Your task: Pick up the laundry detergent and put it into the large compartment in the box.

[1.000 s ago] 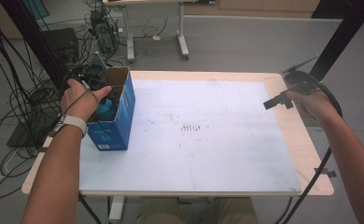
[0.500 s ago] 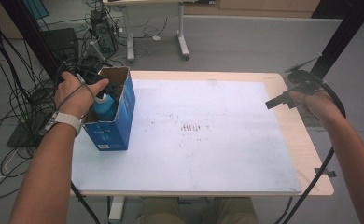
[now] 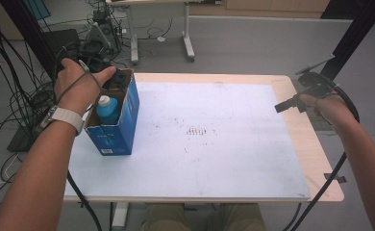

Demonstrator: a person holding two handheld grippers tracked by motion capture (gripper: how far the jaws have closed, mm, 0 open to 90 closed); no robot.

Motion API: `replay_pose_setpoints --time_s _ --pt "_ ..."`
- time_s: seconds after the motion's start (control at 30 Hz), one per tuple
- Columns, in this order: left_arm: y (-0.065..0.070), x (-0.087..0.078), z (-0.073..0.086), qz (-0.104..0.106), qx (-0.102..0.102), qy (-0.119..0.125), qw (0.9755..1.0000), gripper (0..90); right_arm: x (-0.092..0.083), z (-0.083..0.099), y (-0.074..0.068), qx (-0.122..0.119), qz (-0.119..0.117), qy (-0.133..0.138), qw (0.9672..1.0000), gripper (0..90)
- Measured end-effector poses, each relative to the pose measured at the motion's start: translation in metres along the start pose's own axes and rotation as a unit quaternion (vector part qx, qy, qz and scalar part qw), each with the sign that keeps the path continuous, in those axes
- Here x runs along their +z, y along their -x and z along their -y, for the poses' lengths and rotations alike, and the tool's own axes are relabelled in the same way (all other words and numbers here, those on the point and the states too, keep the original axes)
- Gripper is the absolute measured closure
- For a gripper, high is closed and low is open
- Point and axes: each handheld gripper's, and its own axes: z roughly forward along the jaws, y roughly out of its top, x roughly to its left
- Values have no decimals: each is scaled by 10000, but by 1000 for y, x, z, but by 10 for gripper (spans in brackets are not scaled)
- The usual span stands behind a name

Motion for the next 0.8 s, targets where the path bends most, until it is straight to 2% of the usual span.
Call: replay_pose_setpoints --time_s 0.13,0.17,0.27,0.33,0.47,0.5,0.57,0.8 --pt "10 -7 -1 32 -63 54 10000 85 -2 0 -2 -14 -7 26 10000 94" --pt "19 -13 -2 1 -36 87 10000 86 -3 0 -2 -20 -9 38 10000 94" --pt "27 -16 -3 7 -9 127 9999 86 -3 0 -3 -29 -12 42 10000 94" --pt "40 -20 -5 38 68 136 9999 87 -3 0 -5 -37 -18 34 10000 94" --pt "57 -21 -6 99 83 164 9998 86 -2 1 -8 -75 -30 37 10000 94" --pt "57 -21 -6 99 83 164 9998 86 -2 1 -9 -80 -31 34 10000 94" --pt "68 -23 -6 112 118 227 9996 86 -2 1 -10 -82 -37 50 9999 94" --pt "87 -26 -6 152 165 338 9992 86 0 1 -14 -106 -50 43 9999 94"
